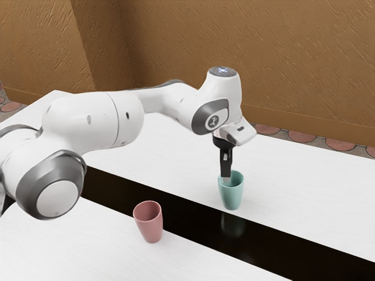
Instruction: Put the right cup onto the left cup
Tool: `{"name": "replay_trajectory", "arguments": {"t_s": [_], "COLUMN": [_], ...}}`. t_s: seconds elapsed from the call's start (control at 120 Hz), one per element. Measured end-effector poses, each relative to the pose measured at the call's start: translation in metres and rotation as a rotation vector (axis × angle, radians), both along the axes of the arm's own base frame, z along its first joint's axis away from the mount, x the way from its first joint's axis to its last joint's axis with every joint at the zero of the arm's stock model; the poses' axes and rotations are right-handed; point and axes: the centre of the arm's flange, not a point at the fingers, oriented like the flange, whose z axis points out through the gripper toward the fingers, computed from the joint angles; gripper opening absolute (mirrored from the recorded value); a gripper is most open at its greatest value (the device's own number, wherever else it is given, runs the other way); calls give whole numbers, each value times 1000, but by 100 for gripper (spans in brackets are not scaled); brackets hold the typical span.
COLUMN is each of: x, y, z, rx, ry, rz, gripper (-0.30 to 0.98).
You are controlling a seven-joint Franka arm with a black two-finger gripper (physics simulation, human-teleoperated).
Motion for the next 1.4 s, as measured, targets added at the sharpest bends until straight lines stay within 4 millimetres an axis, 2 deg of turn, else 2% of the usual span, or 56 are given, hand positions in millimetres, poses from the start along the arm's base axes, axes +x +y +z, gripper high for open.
{"name": "replay_trajectory", "arguments": {"t_s": [0.117, 0.258, 0.358, 0.433, 0.6, 0.758, 0.9, 1.058, 1.142, 1.3, 1.4], "x": [12, 19, 16, 16, 14, 10, 1, -24, -44, -85, -101], "y": [4, 0, -14, -16, -10, -2, 16, 30, 32, 51, 65], "z": [-10, -25, -21, -18, -22, -16, 6, 57, 81, 99, 104], "rx": [-12, -22, -48, -72, -100, -99, -95, -101, -104, -96, -80], "ry": [-25, -34, -44, -42, -19, -17, -14, -25, -24, 9, 26], "rz": [9, 6, -3, 13, 60, 85, 113, 133, 138, 169, 191], "gripper": [65, 35, 16, 7, -4, -7, -9, -9, -10, -10, -10]}}
